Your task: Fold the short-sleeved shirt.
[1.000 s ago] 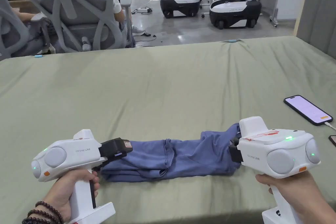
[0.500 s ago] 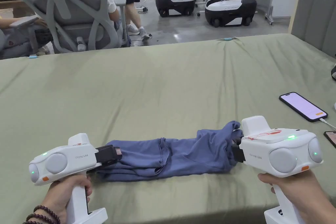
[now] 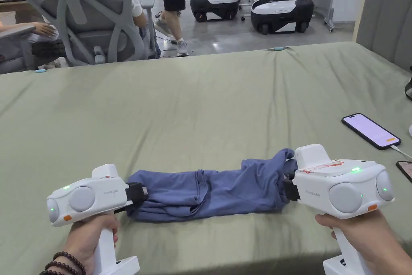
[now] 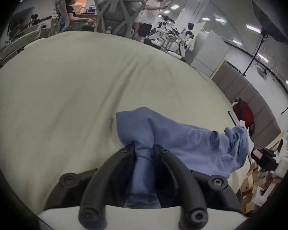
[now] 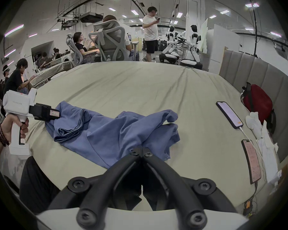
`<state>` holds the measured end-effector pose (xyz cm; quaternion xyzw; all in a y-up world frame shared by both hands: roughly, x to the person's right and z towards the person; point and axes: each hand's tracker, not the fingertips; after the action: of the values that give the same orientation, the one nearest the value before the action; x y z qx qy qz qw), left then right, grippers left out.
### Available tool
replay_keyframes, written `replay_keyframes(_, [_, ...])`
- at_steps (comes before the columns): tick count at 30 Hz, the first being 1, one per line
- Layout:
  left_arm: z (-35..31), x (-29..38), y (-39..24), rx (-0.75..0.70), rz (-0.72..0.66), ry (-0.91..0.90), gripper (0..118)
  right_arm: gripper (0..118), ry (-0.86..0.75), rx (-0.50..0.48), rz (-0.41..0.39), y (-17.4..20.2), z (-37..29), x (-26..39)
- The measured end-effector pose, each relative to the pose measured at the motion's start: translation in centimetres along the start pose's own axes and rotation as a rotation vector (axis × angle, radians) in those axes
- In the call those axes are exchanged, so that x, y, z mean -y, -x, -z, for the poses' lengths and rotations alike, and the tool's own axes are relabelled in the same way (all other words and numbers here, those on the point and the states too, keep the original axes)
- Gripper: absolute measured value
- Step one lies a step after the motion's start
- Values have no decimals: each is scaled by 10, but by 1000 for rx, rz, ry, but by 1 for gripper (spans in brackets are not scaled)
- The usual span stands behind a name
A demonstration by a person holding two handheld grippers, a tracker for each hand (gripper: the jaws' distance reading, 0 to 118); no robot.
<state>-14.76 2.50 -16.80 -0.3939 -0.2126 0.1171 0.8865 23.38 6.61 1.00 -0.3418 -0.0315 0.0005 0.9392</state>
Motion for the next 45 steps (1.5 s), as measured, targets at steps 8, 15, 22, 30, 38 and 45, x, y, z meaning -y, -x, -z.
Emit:
replay_keyframes(8, [-40,-19,59,-138,-74,-88,13,0,-19,8,2,-2,-3,-8])
replay_keyframes(15, [-54,-22,50,-114,-42,-112,13,0,-27,-7,0,4,-1,-9])
replay_keyframes(22, [-66,-23,-49,124,29,-138,12,0,-21,-13,4,4,2,-7])
replay_keyframes(30, [-14,2,-156,292,127,-15,13,0,-17,13,24,-14,-8,2])
replay_keyframes(38, [49,22,-171,293,139,76,13,0,-15,66,62,-42,-20,10])
replay_keyframes(45, [26,5,-152,380,128,45,113,0,-17,68,76,-43,-19,12])
